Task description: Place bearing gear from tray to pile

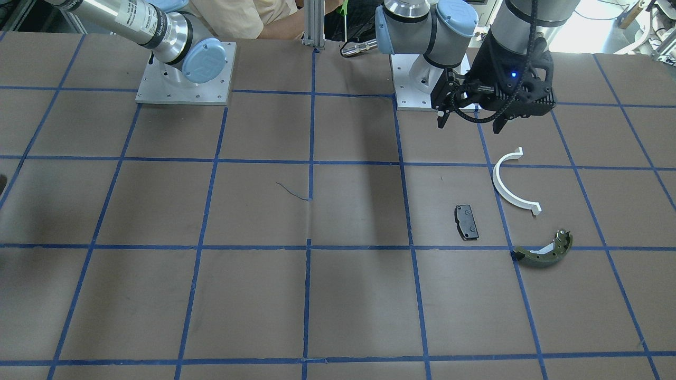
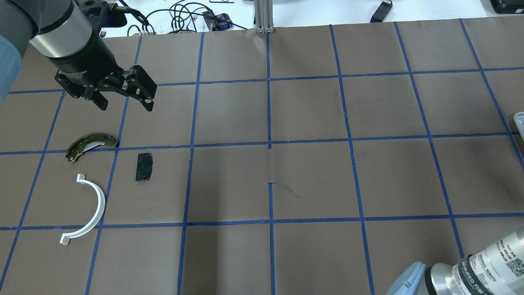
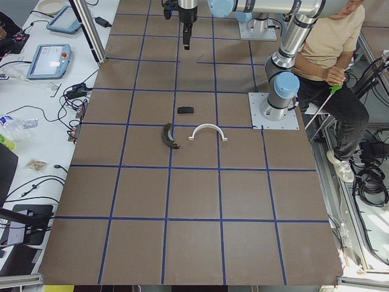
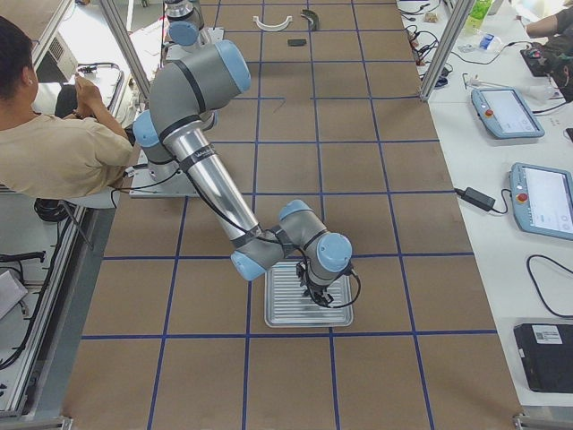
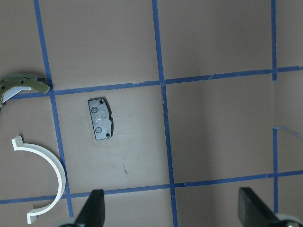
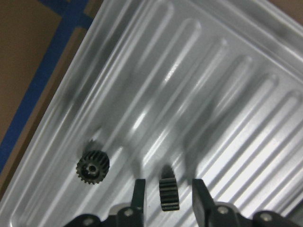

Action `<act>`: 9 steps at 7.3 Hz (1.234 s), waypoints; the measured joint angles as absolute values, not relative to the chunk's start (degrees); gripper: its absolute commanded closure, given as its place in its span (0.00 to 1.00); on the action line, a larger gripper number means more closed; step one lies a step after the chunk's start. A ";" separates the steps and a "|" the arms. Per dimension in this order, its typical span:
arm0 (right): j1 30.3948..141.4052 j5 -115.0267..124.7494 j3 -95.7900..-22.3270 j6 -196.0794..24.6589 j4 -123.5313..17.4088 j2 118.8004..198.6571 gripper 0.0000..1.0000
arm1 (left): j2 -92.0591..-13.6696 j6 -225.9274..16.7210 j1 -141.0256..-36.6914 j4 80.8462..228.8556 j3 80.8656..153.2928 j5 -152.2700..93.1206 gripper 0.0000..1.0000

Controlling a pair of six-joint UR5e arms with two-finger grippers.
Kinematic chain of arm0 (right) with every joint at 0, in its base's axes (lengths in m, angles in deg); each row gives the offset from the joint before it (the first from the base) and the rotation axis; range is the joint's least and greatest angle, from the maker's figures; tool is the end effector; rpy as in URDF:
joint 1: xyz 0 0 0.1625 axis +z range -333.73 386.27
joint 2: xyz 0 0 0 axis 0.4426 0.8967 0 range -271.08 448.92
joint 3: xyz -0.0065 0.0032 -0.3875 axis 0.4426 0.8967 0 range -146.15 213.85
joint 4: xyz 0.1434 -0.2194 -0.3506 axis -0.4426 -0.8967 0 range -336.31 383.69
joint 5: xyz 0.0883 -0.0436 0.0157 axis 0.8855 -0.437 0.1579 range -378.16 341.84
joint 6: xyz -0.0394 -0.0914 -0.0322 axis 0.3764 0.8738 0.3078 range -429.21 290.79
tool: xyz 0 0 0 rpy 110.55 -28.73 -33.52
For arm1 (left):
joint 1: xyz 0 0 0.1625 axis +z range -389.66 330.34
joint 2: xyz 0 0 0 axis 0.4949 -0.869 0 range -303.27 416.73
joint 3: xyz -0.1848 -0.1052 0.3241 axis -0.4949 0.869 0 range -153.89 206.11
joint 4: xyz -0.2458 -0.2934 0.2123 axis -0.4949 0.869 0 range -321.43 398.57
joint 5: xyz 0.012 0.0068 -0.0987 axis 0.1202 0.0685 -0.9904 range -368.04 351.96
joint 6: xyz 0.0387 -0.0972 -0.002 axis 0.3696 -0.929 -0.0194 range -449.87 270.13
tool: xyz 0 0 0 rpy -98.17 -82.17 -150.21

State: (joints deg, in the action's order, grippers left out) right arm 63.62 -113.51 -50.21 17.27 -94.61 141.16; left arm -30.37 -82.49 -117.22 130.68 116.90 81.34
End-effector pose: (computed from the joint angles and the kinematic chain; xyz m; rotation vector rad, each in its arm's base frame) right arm -0.4694 -0.5136 0.1390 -0.9095 2.9760 0.1696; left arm -0.1132 -0.5019 0.4604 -0.1350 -3.1279 0.0015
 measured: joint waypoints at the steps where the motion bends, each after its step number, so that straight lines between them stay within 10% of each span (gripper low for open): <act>1: 63.62 -113.54 -50.25 17.19 -94.60 141.08 1.00 | -30.37 -82.49 -117.25 130.68 116.90 81.34 0.00; 9: 70.89 -114.77 -50.29 8.20 -87.25 149.20 1.00 | -30.37 -82.49 -117.22 130.68 116.90 81.32 0.00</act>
State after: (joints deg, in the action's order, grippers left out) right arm 70.89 -114.77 -50.29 8.20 -87.25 149.20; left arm -30.37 -82.49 -117.22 130.68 116.90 81.32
